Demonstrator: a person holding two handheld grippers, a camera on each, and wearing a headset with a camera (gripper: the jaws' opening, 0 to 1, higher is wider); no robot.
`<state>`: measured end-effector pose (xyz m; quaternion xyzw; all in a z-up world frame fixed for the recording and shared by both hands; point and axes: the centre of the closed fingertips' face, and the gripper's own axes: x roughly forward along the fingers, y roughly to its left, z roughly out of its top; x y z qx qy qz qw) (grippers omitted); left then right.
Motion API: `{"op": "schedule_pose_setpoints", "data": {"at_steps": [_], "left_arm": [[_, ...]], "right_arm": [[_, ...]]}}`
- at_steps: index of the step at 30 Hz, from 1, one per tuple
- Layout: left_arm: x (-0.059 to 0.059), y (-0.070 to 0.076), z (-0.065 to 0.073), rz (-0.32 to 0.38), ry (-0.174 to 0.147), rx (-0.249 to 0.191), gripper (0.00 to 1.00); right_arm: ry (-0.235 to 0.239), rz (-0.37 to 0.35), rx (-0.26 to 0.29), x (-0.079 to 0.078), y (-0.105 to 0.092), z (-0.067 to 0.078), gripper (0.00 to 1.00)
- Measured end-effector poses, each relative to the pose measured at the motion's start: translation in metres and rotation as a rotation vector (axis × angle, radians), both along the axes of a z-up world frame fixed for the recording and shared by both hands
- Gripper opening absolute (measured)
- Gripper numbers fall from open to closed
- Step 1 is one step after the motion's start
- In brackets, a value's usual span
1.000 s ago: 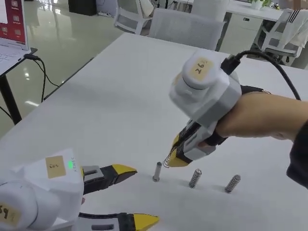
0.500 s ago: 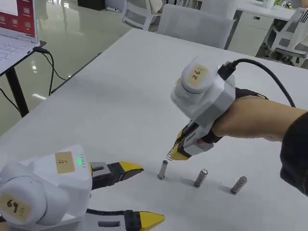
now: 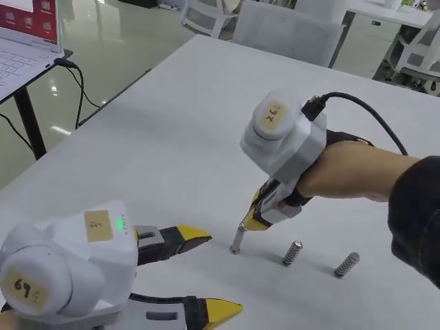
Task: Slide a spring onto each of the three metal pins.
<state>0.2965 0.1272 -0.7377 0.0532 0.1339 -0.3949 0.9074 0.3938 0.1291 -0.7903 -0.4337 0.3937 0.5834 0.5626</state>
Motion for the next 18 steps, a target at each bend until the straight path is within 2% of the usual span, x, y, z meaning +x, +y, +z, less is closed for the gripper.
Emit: {"op": "schedule_pose_setpoints", "data": {"at_steps": [7,18], "left_arm": [[0.001,0.000,0.000,0.003,0.000,-0.006,0.46],[0.002,0.000,0.001,0.006,-0.002,-0.011,0.46]], "right_arm": [[0.013,0.003,-0.014,-0.001,0.002,-0.007,0.08],[0.011,0.003,-0.080,-0.001,0.004,-0.029,0.08]]}}
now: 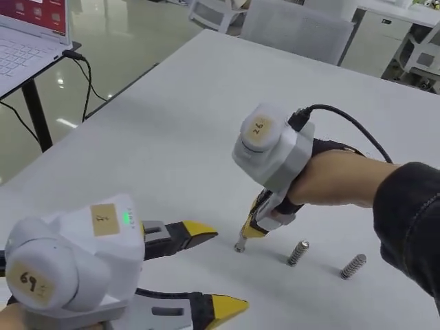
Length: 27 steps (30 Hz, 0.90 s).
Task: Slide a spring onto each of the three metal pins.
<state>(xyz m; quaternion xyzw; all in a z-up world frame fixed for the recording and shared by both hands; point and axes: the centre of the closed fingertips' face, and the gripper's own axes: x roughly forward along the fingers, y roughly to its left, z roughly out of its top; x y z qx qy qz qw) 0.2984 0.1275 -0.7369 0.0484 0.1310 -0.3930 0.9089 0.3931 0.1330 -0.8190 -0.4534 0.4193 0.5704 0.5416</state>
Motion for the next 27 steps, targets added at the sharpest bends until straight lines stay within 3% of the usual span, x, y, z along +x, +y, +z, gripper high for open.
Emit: {"op": "schedule_pose_setpoints", "data": {"at_steps": [11,27], "left_arm": [[0.002,0.001,-0.001,0.004,0.003,0.002,0.46],[0.001,0.002,-0.004,0.003,0.011,0.010,0.46]], "right_arm": [[0.002,0.002,-0.039,-0.001,-0.001,-0.023,0.08],[0.003,-0.010,-0.018,-0.003,-0.002,-0.035,0.09]]}}
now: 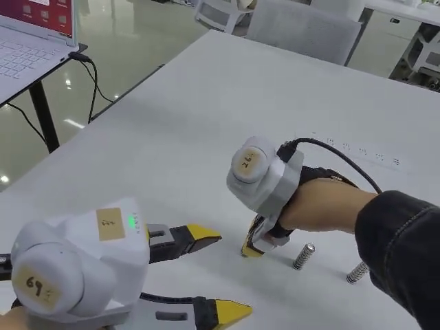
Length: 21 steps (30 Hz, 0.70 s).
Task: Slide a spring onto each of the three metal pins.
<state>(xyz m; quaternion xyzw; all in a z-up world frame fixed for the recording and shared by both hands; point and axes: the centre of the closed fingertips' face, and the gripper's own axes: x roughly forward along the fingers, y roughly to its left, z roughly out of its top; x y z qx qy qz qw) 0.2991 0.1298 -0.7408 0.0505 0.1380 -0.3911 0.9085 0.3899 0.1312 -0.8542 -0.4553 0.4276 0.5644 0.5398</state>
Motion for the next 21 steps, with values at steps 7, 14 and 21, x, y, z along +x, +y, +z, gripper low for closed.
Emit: {"op": "schedule_pose_setpoints", "data": {"at_steps": [7,14,21], "left_arm": [[-0.001,0.000,0.000,0.001,-0.001,-0.002,0.46],[-0.001,-0.001,0.000,-0.003,0.001,0.001,0.46],[-0.001,-0.002,0.000,-0.009,0.003,0.004,0.46]], "right_arm": [[0.002,-0.008,0.007,-0.002,-0.003,-0.001,0.13],[-0.004,-0.020,0.042,-0.001,-0.003,0.007,0.18],[-0.007,-0.032,0.064,-0.003,-0.007,0.012,0.22]]}}
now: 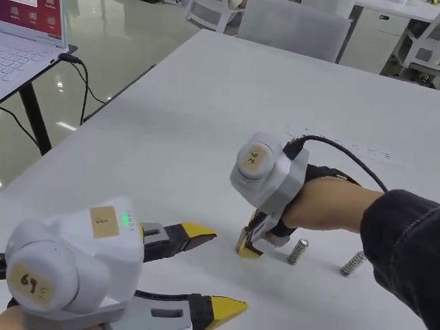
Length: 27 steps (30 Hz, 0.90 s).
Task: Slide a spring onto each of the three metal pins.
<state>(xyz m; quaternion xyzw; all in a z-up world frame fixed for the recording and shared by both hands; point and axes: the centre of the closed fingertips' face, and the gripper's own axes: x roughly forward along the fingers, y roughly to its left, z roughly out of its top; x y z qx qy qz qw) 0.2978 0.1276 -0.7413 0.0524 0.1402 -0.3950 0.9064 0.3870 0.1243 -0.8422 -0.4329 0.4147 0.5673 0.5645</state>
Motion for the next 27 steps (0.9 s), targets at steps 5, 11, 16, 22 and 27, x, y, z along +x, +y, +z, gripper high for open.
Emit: {"op": "schedule_pose_setpoints", "data": {"at_steps": [5,11,16,22,27], "left_arm": [[0.001,0.000,0.002,0.002,-0.002,0.002,0.46],[0.003,0.000,0.003,0.004,-0.002,0.007,0.47],[0.006,0.002,0.007,0.008,-0.005,0.010,0.47],[0.006,0.004,0.008,0.015,-0.003,0.015,0.48],[0.005,0.007,0.007,0.025,0.004,0.018,0.49]], "right_arm": [[-0.004,-0.019,0.032,-0.002,-0.002,0.007,0.27],[0.005,-0.055,0.084,-0.006,-0.004,0.017,0.29],[0.009,-0.082,0.116,-0.012,-0.010,0.024,0.30],[0.009,-0.113,0.178,-0.020,-0.014,0.036,0.31],[0.022,-0.137,0.250,-0.032,-0.014,0.048,0.32]]}}
